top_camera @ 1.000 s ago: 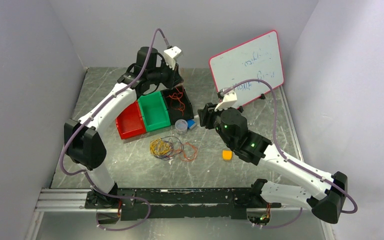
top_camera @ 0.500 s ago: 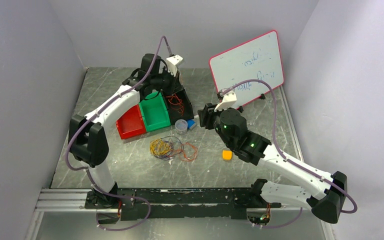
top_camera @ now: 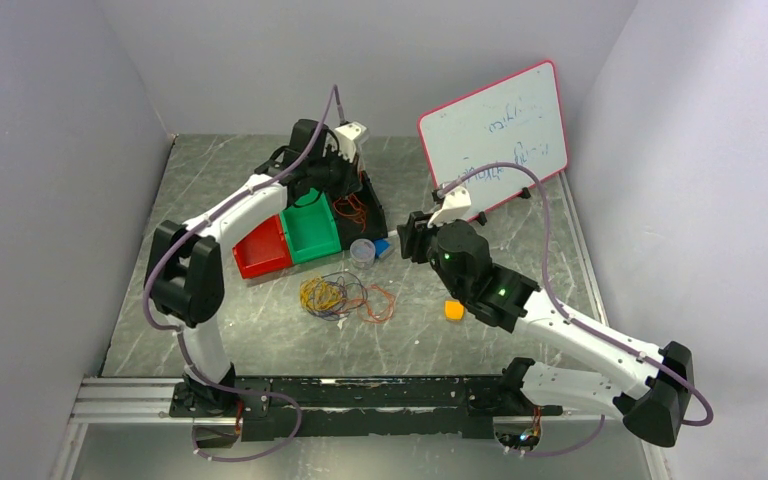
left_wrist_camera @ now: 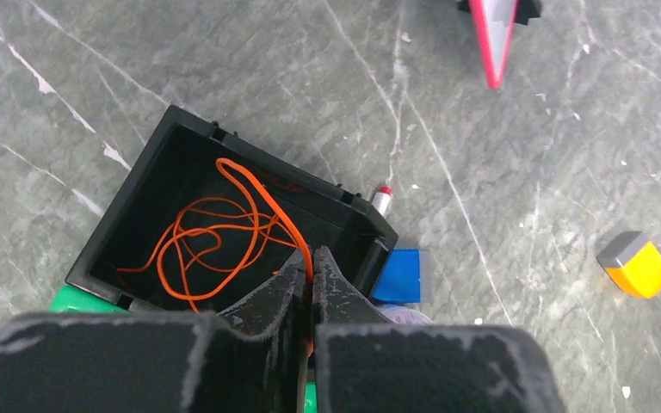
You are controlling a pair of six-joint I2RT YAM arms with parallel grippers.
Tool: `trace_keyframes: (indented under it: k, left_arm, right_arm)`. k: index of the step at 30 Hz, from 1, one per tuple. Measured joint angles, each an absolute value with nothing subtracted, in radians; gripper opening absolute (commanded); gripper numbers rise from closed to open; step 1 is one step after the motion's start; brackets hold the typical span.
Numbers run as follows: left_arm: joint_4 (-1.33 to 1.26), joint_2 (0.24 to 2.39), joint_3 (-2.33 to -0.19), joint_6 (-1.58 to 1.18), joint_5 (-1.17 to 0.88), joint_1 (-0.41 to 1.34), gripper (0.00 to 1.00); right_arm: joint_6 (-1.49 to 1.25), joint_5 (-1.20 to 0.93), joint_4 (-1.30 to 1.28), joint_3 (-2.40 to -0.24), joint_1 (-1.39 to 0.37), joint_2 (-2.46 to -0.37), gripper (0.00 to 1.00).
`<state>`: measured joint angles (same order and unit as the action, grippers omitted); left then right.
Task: Untangle the cables
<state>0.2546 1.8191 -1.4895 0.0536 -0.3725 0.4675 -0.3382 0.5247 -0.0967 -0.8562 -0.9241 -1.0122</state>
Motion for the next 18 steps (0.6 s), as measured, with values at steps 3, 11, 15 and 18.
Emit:
trace_keyframes:
  k: [3, 11, 15, 18]
  left_arm:
    - [0.250, 1.859, -1.497, 0.041, -0.342, 0.467, 0.07]
    - [0.254, 2.022, -1.558, -0.002, -0.265, 0.467, 0.07]
    - [0.258, 2.075, -1.588, -0.027, -0.224, 0.467, 0.07]
    - [0.260, 2.112, -1.618, -0.043, -0.201, 0.467, 0.07]
  right_arm:
    - [-0.338, 0.533, -0.099, -0.856, -0.924, -1.012, 0.48]
    - [-0.355, 0.554, -0.126, -0.837, -0.924, -0.965, 0.48]
    - [-0.360, 0.562, -0.144, -0.834, -0.924, -0.945, 0.48]
    - [-0.361, 0.568, -0.151, -0.834, -0.924, -0.942, 0.48]
